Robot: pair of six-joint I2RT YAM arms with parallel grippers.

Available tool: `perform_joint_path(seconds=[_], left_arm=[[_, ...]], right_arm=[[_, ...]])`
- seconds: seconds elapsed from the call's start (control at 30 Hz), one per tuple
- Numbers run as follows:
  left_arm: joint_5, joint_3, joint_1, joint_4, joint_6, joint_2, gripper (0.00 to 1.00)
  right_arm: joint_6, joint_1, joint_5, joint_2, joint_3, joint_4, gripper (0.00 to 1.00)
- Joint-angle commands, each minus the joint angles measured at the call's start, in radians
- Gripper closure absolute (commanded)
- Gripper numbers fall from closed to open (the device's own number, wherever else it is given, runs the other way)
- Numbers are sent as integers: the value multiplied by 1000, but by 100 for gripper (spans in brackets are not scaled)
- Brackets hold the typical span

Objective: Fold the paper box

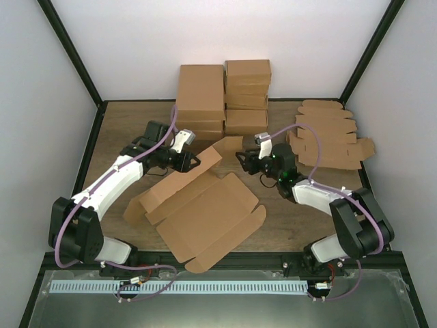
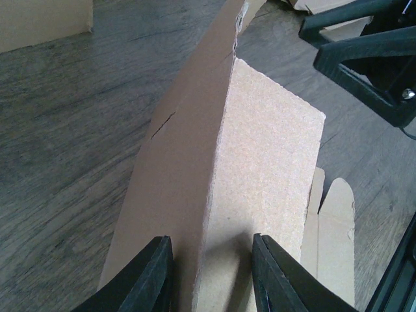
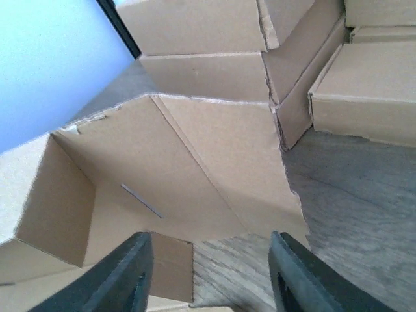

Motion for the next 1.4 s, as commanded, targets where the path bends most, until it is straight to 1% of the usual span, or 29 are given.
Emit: perform_joint_path(seconds=[0.0,0.07,0.13,0.2,0.23,0.33,0.43,0.6,0.8,0.9,1.0,1.1,1.17,1.23,1.33,1.37], left_arm=[[-43,-16,7,-43,-4,38,64],[-43,-17,8,-42,-4,37,64],[-42,-19,8,-41,-4,38,64],[-42,-20,8,-41,-5,40,64],[-42,-20,8,-41,-6,40,64],[-39,-19,8,-41,-5,41,64],[-38,-18,8,-40,-7,39,64],[-34,-15,8,-41,-7,37,64],[-41,-17,7,-41,-6,34,64],[-42,-18,8,-39,-6,32,64],[-40,-16,8,-39,-6,36,64],[-36,-15,8,-38,-7,39,64],[-31,-14,8,-37,-7,40,64],[-28,-13,8,-38,-8,42,64],[-21,-13,8,-36,-8,39,64],[-17,-13,8,-37,-7,37,64]], right_arm=[[-109,-32,-91,-37,36,65,35],[-154,-65,-228,-32,87,-23,31],[-180,-77,-228,-34,78,-12,26],[-197,-89,-220,-27,60,27,17],[-200,-98,-220,-13,64,28,16],[-224,-125,-229,35,95,12,17],[-289,-126,-231,81,144,-32,22],[-327,-126,-209,146,176,1,23],[-420,-136,-268,232,260,-28,23],[-437,-160,-364,248,289,-39,23],[-477,-160,-430,266,328,-83,27],[-472,-160,-467,281,345,-91,36],[-456,-158,-471,281,343,-84,47],[-447,-152,-461,267,328,-75,54],[-406,-146,-446,218,266,-1,62],[-400,-144,-434,203,244,15,64]])
